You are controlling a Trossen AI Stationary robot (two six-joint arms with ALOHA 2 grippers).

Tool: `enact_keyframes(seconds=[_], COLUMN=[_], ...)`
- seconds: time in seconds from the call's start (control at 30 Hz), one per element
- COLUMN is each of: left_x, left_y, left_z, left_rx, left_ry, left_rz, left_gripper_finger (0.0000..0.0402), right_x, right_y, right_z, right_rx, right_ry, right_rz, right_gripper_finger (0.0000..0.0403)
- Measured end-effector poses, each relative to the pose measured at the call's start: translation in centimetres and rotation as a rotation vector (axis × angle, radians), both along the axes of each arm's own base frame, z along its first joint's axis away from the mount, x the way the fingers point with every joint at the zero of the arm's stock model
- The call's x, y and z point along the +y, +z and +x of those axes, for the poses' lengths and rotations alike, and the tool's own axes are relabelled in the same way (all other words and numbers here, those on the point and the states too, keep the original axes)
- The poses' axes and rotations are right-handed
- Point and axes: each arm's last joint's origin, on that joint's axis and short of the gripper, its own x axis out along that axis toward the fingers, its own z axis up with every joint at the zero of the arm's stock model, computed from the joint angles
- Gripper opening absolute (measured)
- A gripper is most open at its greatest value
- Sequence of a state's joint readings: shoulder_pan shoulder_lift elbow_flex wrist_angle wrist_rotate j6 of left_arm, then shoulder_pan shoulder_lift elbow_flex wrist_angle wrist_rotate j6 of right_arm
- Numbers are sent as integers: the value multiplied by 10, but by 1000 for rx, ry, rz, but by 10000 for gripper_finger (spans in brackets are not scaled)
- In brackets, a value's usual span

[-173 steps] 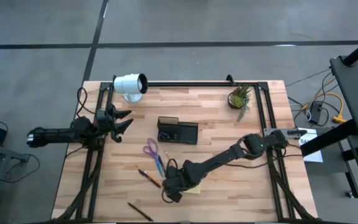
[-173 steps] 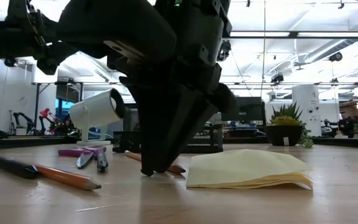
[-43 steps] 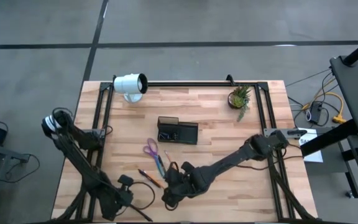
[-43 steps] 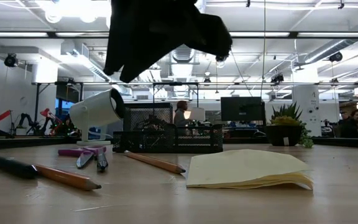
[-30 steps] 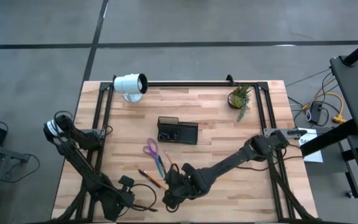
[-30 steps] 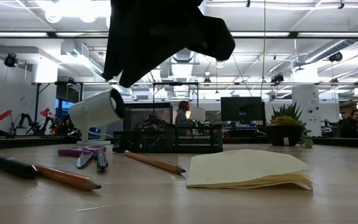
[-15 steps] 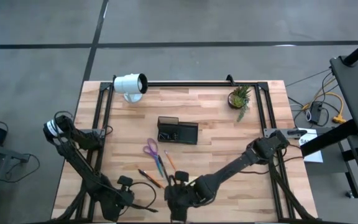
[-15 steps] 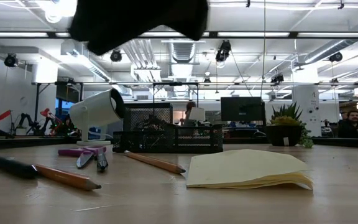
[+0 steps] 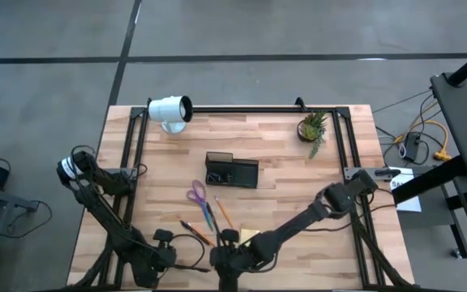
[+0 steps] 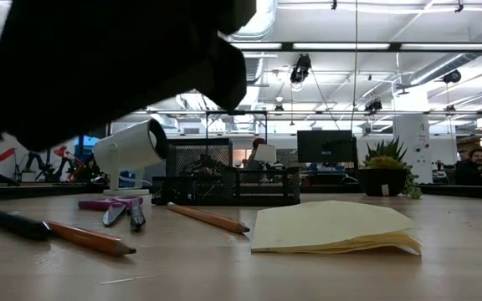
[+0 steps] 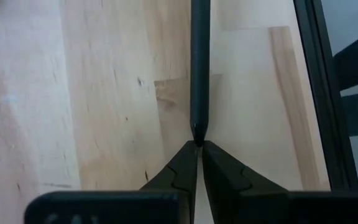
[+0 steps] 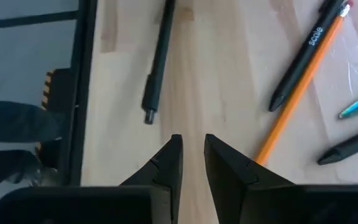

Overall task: Pick and place office supplies into organizer
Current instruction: Put the bottom black pen into the black desk organizer

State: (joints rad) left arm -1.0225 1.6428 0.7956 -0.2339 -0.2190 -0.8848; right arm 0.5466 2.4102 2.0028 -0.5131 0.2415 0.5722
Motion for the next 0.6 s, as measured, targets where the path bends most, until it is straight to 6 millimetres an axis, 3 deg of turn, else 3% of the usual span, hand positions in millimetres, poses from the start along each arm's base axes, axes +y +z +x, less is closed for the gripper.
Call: enact_keyframes(seconds=[0.13,0.6], left_x=[0,0], left_y=[0,-1], left_z=[1,2], left_rx=[-11,-31], left_ry=[7,38], left_rz=[-10,-29], left_gripper_finger=[11,11], right_x=[3,10], right_y=[-2,-18], right_z=[-2,-10], right_rx=[-15,-38], right_ry=[-5,5], right_rz=[-7,-17], right_gripper_finger=[72,204])
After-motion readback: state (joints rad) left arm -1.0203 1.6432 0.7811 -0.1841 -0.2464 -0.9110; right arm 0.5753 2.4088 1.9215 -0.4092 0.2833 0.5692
